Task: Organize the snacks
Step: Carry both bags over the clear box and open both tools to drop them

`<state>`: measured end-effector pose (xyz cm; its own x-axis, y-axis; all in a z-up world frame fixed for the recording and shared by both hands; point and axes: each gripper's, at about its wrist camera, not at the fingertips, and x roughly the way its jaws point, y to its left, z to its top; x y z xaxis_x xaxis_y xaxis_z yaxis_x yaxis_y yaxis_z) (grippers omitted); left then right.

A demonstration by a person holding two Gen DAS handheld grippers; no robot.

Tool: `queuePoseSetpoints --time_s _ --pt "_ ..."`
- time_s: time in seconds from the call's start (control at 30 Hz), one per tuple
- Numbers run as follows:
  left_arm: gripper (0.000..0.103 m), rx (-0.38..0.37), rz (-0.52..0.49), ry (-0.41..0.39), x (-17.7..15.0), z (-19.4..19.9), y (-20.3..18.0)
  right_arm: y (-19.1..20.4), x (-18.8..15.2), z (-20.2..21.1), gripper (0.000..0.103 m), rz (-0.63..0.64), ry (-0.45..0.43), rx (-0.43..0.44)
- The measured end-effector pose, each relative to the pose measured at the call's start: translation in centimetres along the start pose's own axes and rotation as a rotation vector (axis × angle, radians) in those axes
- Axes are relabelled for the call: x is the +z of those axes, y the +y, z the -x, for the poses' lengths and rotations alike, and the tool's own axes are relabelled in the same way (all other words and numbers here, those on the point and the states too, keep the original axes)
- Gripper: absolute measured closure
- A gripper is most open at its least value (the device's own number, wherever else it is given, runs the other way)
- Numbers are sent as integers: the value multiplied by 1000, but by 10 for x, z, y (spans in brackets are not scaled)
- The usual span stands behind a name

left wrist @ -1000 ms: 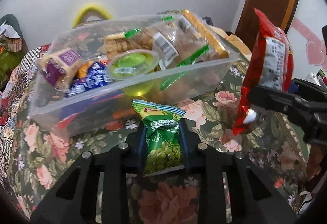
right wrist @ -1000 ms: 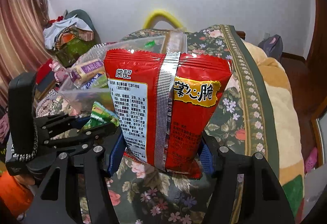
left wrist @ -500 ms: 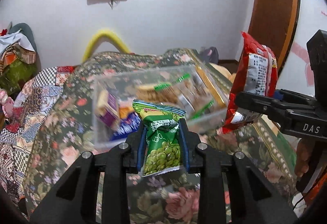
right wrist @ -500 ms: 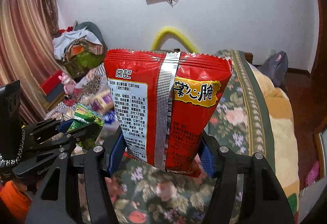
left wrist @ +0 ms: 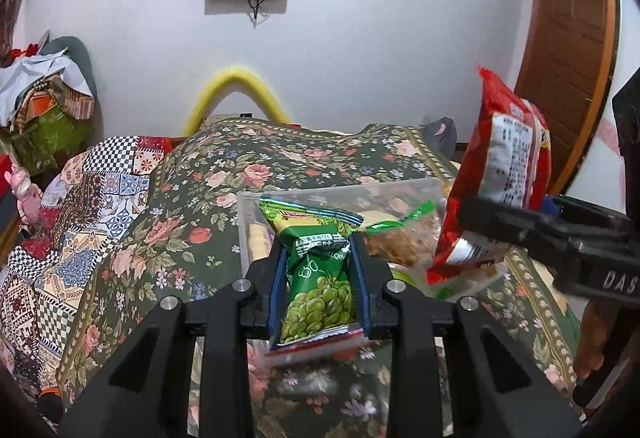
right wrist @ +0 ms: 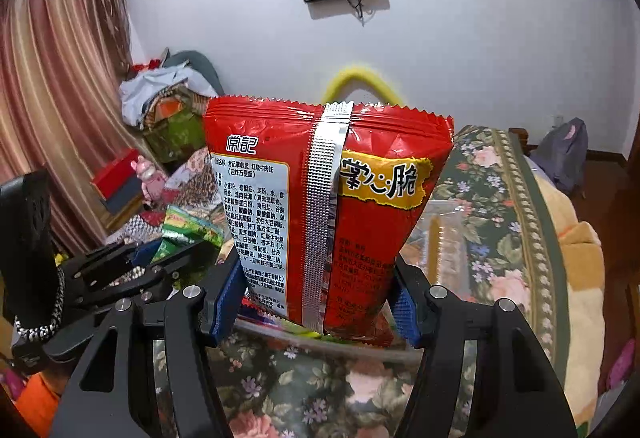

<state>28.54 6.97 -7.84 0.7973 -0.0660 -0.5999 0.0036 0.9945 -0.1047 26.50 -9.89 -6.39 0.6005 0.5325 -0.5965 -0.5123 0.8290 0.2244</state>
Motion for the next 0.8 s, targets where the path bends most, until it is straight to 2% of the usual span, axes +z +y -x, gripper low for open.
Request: queuePoseSetpoints --time_s 0.23,0.5,0.63,0.8 --pt "74 10 8 38 5 -34 9 3 -2 -39 43 0 97 2" --pt "71 -7 39 105 2 -62 15 3 0 -58 44 15 143 -27" --pt "70 -10 43 105 1 -56 16 7 2 -49 44 24 129 -33" --pt "66 -31 27 66 6 -24 10 8 10 -20 44 45 75 -48"
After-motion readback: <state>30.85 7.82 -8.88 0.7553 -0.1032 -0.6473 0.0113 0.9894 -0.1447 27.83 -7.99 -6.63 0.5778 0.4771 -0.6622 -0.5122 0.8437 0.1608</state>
